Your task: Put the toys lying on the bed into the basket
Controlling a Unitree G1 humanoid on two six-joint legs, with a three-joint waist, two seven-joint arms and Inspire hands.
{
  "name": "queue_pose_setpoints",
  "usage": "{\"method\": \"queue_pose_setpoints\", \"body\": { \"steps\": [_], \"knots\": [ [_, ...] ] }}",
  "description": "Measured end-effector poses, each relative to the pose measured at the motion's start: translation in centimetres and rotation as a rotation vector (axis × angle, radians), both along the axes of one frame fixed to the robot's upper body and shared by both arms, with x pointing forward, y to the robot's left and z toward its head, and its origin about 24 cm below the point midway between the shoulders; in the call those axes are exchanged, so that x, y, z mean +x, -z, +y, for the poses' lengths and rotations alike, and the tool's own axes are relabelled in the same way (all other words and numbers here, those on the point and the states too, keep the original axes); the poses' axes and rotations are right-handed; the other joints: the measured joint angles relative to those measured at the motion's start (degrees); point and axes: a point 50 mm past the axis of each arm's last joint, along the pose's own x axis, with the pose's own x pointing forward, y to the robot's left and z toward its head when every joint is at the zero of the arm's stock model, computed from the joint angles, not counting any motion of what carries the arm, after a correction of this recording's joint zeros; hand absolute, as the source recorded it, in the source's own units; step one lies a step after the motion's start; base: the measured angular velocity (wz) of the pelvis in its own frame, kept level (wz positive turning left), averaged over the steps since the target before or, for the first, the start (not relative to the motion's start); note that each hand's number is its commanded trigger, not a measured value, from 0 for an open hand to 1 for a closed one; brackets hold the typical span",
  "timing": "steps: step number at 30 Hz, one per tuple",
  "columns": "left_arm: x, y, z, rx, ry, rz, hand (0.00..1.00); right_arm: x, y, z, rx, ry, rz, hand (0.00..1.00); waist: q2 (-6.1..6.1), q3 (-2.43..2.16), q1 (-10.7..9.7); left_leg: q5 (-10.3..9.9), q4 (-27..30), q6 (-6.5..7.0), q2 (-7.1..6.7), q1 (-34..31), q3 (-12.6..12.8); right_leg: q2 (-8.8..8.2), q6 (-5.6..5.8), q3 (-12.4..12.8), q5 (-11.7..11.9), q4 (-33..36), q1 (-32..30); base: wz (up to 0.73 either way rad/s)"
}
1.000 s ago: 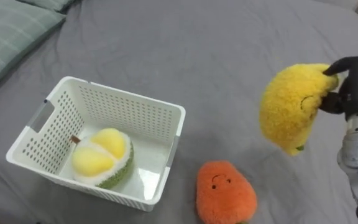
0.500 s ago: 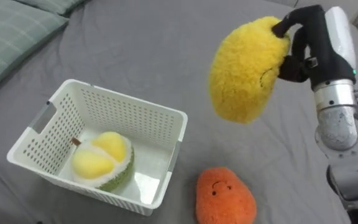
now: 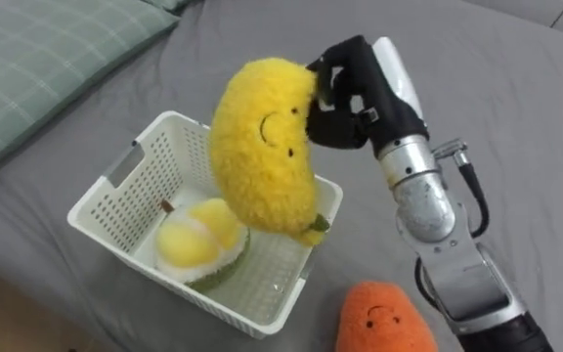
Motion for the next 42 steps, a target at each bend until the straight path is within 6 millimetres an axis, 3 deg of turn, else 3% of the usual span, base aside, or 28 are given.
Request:
{"method": "queue_pose_setpoints", "body": {
  "steps": [2,10,21,27,32,39,42],
  "knots": [
    [0.2,0.0,-0.4,-0.005,0.011,-0.003,0.00,-0.3,0.9,1.0,-0.023,-0.053,0.043,0.00,0.24,0.04,0.87,0.00,0.01,-0.01,-0.03,0.03,-0.14,-0.02,0.05,-0.54,-0.03,-0.14,0.19,0.00],
    [0.9,0.0,-1.1,0.007,0.065,-0.006,0.00,-0.5,2.6,2.3,-0.054,-0.114,0.124,0.00,0.10,-0.07,3.55,0.02,0.28,0.00,-0.33,-0.30,-0.79,-0.25,0.15,-1.43,-0.10,-0.10,0.24,0.04],
    [1.0,0.0,-1.0,-0.004,0.050,-0.008,0.00,0.0,4.1,1.6,-0.079,-0.084,0.187,0.00,-0.35,-0.34,3.28,0.09,0.24,0.11,-0.48,-0.13,-0.73,-0.42,0.25,-0.88,-0.16,-0.09,0.37,0.00],
    [1.2,-0.2,-0.9,-0.006,0.039,-0.026,0.00,0.0,4.4,1.1,-0.080,-0.068,0.193,0.00,-0.95,-0.35,1.33,0.08,0.29,0.12,-0.47,-0.07,-0.73,-0.37,0.25,-0.77,-0.15,-0.12,0.39,-0.01],
    [1.3,-0.2,-0.9,-0.006,0.035,-0.030,0.00,-0.7,5.8,-0.5,-0.060,0.005,0.235,0.00,-0.79,-0.24,0.92,0.05,0.05,0.17,-0.49,0.64,-0.15,-0.39,0.26,0.11,-0.16,-0.08,0.64,-0.08],
    [0.2,-0.1,-0.3,0.011,-0.021,-0.019,0.00,-2.5,8.3,-4.4,-0.019,0.151,0.340,0.00,-0.37,-0.10,-2.83,-0.02,0.06,0.20,-0.32,1.45,1.09,-0.21,0.34,1.59,-0.21,-0.04,1.09,-0.07],
    [-0.9,0.0,-0.1,0.038,-0.042,-0.005,0.00,-3.6,9.6,-6.3,-0.014,0.226,0.386,0.00,0.38,-0.63,-5.06,-0.15,0.05,0.30,-0.27,1.75,1.75,-0.22,0.34,2.12,-0.20,0.04,1.15,-0.13]
  ]
}}
